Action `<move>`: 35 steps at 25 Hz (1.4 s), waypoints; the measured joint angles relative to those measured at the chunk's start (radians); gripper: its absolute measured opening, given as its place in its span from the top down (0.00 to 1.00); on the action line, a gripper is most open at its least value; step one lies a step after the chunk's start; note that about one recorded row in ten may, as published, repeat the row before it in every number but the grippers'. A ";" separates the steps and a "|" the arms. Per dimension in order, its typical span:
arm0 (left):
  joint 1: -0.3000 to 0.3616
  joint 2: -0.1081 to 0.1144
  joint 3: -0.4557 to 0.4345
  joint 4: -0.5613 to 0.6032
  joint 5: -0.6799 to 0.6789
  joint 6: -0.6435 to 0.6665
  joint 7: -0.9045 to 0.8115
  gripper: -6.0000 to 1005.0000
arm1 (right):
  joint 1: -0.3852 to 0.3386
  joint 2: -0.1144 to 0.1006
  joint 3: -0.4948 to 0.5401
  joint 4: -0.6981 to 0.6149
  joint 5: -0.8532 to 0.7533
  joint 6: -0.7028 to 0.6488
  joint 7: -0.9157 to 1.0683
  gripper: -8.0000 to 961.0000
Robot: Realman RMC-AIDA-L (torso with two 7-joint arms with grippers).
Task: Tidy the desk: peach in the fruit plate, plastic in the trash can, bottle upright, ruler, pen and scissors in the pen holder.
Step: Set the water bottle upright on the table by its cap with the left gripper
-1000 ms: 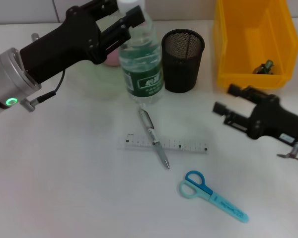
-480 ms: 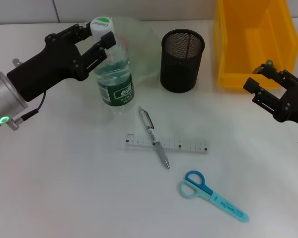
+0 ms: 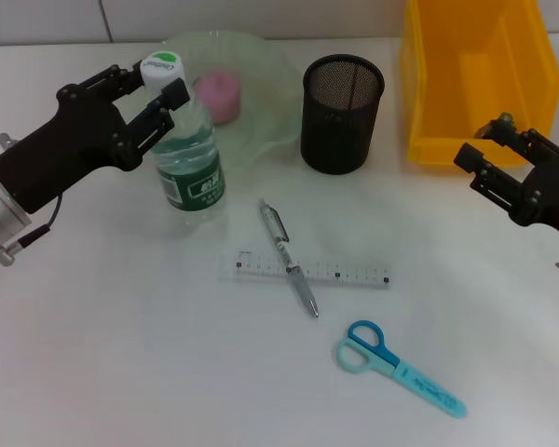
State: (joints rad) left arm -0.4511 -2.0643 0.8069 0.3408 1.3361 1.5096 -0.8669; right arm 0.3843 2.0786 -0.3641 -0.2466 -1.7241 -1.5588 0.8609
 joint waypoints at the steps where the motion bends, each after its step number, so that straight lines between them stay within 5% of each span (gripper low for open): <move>1: 0.000 0.000 0.000 0.000 0.000 0.000 0.000 0.56 | 0.001 0.000 0.000 0.000 0.000 0.000 0.000 0.29; 35: 0.019 -0.005 -0.037 -0.069 0.000 0.004 0.063 0.38 | 0.017 0.002 -0.006 0.001 0.000 0.002 0.000 0.29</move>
State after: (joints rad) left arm -0.4316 -2.0690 0.7700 0.2715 1.3359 1.5137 -0.8040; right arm 0.4009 2.0801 -0.3699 -0.2454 -1.7242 -1.5568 0.8607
